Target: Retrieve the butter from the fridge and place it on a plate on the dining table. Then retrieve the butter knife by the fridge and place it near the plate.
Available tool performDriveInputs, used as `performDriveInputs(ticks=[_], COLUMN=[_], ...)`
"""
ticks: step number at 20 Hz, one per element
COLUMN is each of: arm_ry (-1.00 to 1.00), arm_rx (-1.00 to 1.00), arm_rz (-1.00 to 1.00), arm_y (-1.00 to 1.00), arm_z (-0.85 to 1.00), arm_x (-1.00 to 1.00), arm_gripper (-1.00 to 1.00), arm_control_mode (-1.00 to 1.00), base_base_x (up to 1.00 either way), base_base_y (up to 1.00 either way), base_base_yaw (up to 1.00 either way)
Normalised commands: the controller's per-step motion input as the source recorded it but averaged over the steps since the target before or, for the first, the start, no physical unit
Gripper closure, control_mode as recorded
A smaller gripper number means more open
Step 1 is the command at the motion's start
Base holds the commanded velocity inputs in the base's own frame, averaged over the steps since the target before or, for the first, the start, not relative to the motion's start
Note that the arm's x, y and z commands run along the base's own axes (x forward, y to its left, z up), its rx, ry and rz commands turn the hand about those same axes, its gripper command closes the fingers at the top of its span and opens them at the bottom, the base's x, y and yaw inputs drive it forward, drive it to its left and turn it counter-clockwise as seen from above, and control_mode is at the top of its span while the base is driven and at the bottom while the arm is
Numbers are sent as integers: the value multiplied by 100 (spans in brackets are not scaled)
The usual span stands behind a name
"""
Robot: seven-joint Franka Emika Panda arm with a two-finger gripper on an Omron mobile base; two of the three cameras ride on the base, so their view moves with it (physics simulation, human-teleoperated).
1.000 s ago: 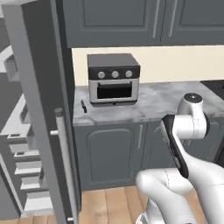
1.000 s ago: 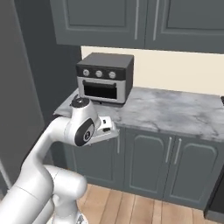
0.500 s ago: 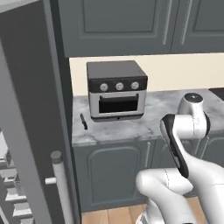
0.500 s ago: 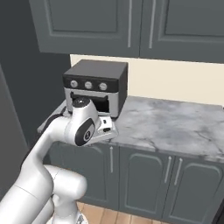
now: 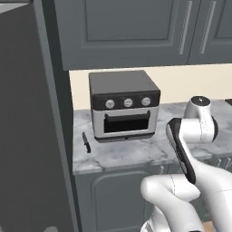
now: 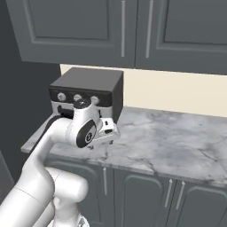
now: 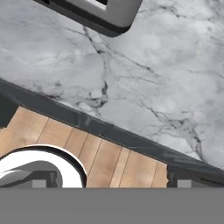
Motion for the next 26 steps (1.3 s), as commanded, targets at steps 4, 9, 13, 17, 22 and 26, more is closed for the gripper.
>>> performDriveInputs(ticks=[4, 9, 13, 17, 22, 26], arm_ry=[0, -3, -10, 0, -3, -6], arm_rx=[0, 2, 11, 8, 1, 0], arm_rz=[0, 0, 0, 0, 0, 0], arm_y=[0, 3, 49, 85, 97, 100], arm_z=[0, 0, 0, 0, 20, 4], arm_x=[0, -2, -40, -50, -45, -29], arm_gripper=[-100, -100, -100, -100, -100, -100], arm_control_mode=[100, -100, -100, -100, -100, -100], base_base_x=[30, 1, 0, 0, 0, 0], base_base_y=[0, 2, 0, 0, 0, 0], base_base_yaw=[0, 0, 0, 0, 0, 0])
